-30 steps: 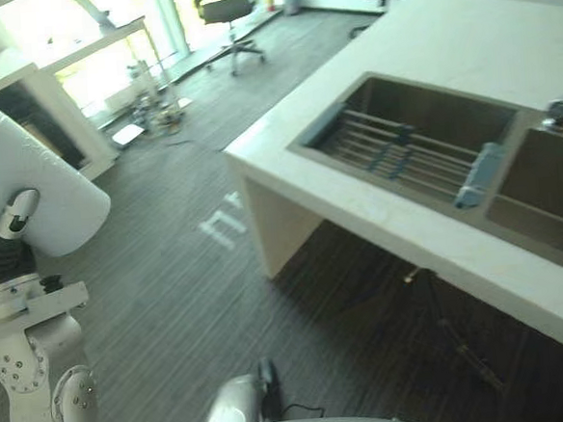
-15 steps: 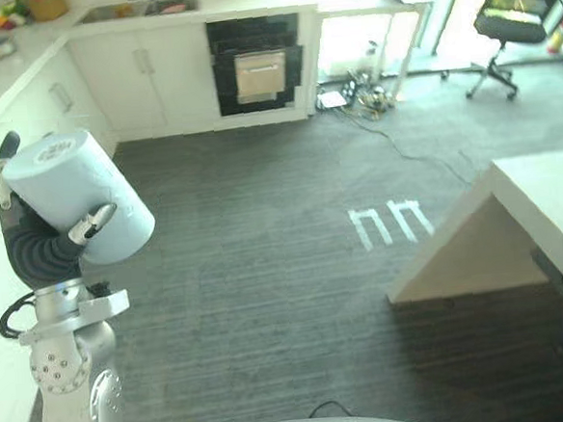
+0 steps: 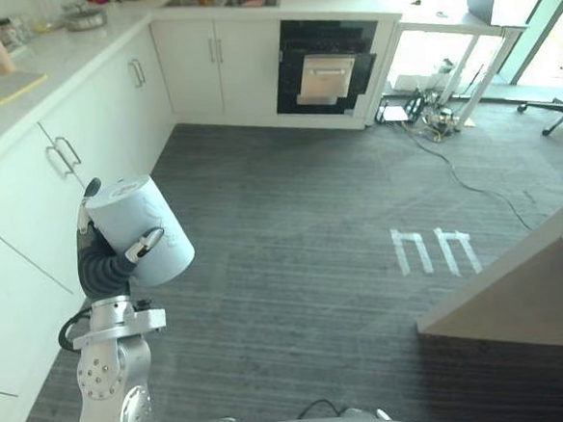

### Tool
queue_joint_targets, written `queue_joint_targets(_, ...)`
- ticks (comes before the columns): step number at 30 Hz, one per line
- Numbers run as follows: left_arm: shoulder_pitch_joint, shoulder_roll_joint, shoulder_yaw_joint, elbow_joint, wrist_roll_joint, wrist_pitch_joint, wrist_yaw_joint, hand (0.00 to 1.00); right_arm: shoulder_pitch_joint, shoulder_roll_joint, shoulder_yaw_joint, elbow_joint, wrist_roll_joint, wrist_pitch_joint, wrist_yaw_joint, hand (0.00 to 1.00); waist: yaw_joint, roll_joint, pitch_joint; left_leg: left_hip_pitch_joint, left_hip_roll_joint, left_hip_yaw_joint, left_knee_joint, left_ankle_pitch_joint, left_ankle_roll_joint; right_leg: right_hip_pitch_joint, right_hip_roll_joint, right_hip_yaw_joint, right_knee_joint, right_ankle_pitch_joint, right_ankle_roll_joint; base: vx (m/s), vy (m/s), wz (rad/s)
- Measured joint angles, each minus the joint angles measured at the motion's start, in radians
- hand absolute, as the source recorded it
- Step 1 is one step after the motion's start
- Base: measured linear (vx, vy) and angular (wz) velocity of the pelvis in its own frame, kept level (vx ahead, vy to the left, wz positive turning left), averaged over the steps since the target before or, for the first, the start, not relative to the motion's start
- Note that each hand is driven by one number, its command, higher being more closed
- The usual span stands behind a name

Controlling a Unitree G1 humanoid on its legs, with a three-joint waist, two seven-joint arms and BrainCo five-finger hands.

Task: Walk over to the sink, pick up the cup, carry it to the dishwasher, place the cup inside the dishwasher, then close the dishwasher door

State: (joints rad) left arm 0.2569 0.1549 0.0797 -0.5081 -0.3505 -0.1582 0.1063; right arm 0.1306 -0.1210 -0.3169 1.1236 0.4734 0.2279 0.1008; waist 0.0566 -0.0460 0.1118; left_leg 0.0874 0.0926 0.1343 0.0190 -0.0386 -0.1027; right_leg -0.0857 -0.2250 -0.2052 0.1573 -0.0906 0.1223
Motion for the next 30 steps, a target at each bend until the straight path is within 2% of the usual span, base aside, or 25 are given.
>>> queue_joint_targets(1,-0.001,-0.003,-0.009,-0.004,-0.002,0.01,-0.001,1.0,0.002,-0.006,-0.002,0.003,-0.006,-0.002,0.0,0.0,-0.003,0.026,0.002,-0.001,0.036,0.002,-0.008,0.014,-0.024,-0.003,0.035,0.024,0.008,0.039,0.001,0.14,-0.278,0.09)
queue_joint_targets(2,-0.002,-0.003,-0.008,-0.004,-0.003,0.013,-0.001,1.0,0.003,-0.006,-0.003,0.003,-0.007,-0.002,0.002,0.0,-0.003,0.024,0.005,0.003,0.046,0.002,-0.014,0.017,-0.035,0.002,0.051,0.036,0.007,0.057,0.0,0.19,-0.317,0.06)
queue_joint_targets(3,-0.018,-0.004,-0.01,-0.001,-0.018,0.02,-0.001,1.0,0.011,-0.007,-0.007,0.005,-0.007,-0.002,0.006,0.0,-0.01,0.033,0.008,0.023,0.066,-0.005,-0.04,0.023,-0.057,0.022,0.078,0.035,0.006,0.088,-0.008,0.1,-0.191,0.16)
queue_joint_targets(6,-0.098,-0.035,-0.021,0.009,-0.021,0.022,-0.005,1.0,0.038,-0.01,-0.009,0.004,-0.008,-0.007,0.017,0.0,-0.022,0.062,0.005,0.018,0.15,-0.059,0.0,0.006,-0.093,0.061,0.147,-0.031,0.034,0.047,-0.041,0.19,-0.236,0.38)
queue_joint_targets(7,-0.113,-0.038,-0.025,0.01,-0.02,0.022,-0.003,1.0,0.04,-0.009,-0.008,0.003,-0.009,-0.006,0.023,0.0,-0.023,0.059,0.007,0.005,0.163,-0.066,0.025,0.002,-0.098,0.062,0.155,-0.042,0.047,0.032,-0.049,0.17,-0.204,0.51)
queue_joint_targets(8,-0.134,-0.037,-0.041,0.01,-0.021,0.024,0.005,1.0,0.041,-0.004,0.001,0.001,-0.009,-0.004,0.024,0.0,-0.026,0.042,0.017,-0.036,0.174,-0.09,0.109,-0.01,-0.094,0.065,0.16,-0.067,0.068,0.003,-0.064,0.15,-0.199,0.6)
queue_joint_targets(9,-0.146,-0.04,-0.056,0.012,-0.023,0.031,0.017,1.0,0.041,0.001,0.002,0.001,-0.008,0.006,0.022,0.0,-0.03,0.023,0.032,-0.11,0.177,-0.102,0.257,-0.028,-0.062,0.086,0.161,-0.093,0.07,-0.008,-0.074,0.13,-0.253,0.66)
queue_joint_targets(10,-0.147,-0.05,-0.058,0.015,-0.042,0.033,0.025,1.0,0.042,-0.009,0.007,-0.003,-0.008,0.021,0.02,0.0,-0.028,0.026,0.057,-0.186,0.189,-0.107,0.448,-0.035,0.001,0.131,0.172,-0.107,0.051,-0.015,-0.09,0.09,-0.21,0.45)
queue_joint_targets(11,-0.146,-0.057,-0.055,0.026,-0.043,0.033,0.026,1.0,0.046,-0.017,0.023,-0.004,-0.009,0.022,0.019,0.0,-0.021,0.027,0.071,-0.216,0.193,-0.112,0.524,-0.027,0.019,0.164,0.174,-0.108,0.037,-0.016,-0.098,0.06,-0.163,0.1)
queue_joint_targets(12,-0.138,-0.069,-0.054,0.046,-0.04,0.035,0.024,1.0,0.054,-0.039,0.036,-0.007,-0.008,0.024,0.019,0.0,-0.01,0.028,0.085,-0.229,0.183,-0.122,0.586,-0.056,0.024,0.202,0.171,-0.107,0.017,-0.022,-0.109,0.04,-0.073,-0.12)
queue_joint_targets(13,-0.134,-0.073,-0.058,0.051,-0.04,0.036,0.021,1.0,0.055,-0.044,0.037,-0.008,-0.008,0.024,0.018,0.0,-0.005,0.04,0.081,-0.229,0.171,-0.121,0.568,-0.075,0.023,0.212,0.17,-0.105,0.01,-0.023,-0.111,0.05,-0.029,-0.19)
queue_joint_targets(14,-0.13,-0.078,-0.067,0.049,-0.04,0.036,0.015,1.0,0.049,-0.067,0.038,-0.009,-0.007,0.022,0.018,0.0,-0.005,0.065,0.076,-0.226,0.142,-0.103,0.464,-0.078,0.023,0.223,0.171,-0.105,-0.006,-0.023,-0.109,0.06,0.036,-0.08)
queue_joint_targets(15,-0.13,-0.078,-0.08,0.048,-0.041,0.034,0.011,1.0,0.045,-0.082,0.038,-0.009,-0.004,0.021,0.018,0.0,-0.011,0.088,0.067,-0.224,0.118,-0.094,0.348,-0.038,0.018,0.221,0.177,-0.108,-0.013,-0.021,-0.103,0.09,0.074,0.03)
queue_joint_targets(16,-0.13,-0.08,-0.09,0.046,-0.042,0.031,-0.01,1.0,0.041,-0.095,0.034,-0.013,0.006,0.019,0.017,0.0,-0.019,0.114,0.057,-0.218,0.092,-0.076,0.226,0.043,0.002,0.213,0.193,-0.108,-0.016,-0.023,-0.09,0.1,0.061,0.14)
queue_joint_targets(17,-0.129,-0.074,-0.09,0.049,-0.042,0.031,-0.016,1.0,0.035,-0.081,0.029,-0.015,0.012,0.019,0.017,0.0,-0.023,0.103,0.054,-0.206,0.082,-0.071,0.198,0.061,-0.001,0.208,0.185,-0.105,-0.011,-0.024,-0.087,0.13,0.022,0.12)
queue_joint_targets(19,-0.117,-0.075,-0.102,0.049,-0.079,0.029,-0.032,1.0,0.031,-0.028,0.028,-0.017,0.054,0.021,-0.003,0.0,-0.021,0.073,0.046,-0.142,0.052,-0.052,0.036,0.136,0.005,0.194,0.16,-0.1,-0.007,-0.025,-0.082,0.12,0.005,0.0)
queue_joint_targets(22,-0.115,-0.069,-0.164,0.053,-0.09,0.026,-0.039,1.0,0.028,-0.005,-0.005,-0.011,0.104,0.027,-0.024,0.0,-0.027,0.064,0.035,-0.102,0.033,-0.028,-0.085,0.189,0.013,0.17,0.151,-0.075,0.002,-0.032,-0.073,0.05,0.035,-0.05)
queue_joint_targets(24,-0.118,-0.061,-0.199,0.06,-0.09,0.021,-0.048,1.0,0.031,0.001,-0.013,-0.012,0.111,0.036,-0.021,0.0,-0.034,0.064,0.032,-0.091,0.025,-0.022,-0.103,0.191,0.019,0.17,0.142,-0.065,0.005,-0.034,-0.065,0.01,0.045,-0.07)
queue_joint_targets(25,-0.129,0.004,-0.199,0.244,-0.119,0.021,-0.046,1.0,0.044,-0.006,0.069,-0.035,0.078,0.039,-0.013,0.0,-0.06,0.043,-0.05,-0.076,0.027,-0.023,-0.105,0.185,0.013,0.211,0.145,-0.075,-0.079,-0.009,-0.053,0.0,0.022,-0.05)
queue_joint_targets(30,-0.129,0.004,-0.199,0.244,-0.119,0.021,-0.046,1.0,0.044,-0.006,0.069,-0.033,0.078,0.039,-0.013,0.0,-0.063,0.042,-0.05,-0.076,0.026,-0.023,-0.105,0.184,0.013,0.212,0.145,-0.075,-0.081,-0.009,-0.053,0.0,0.0,0.0)
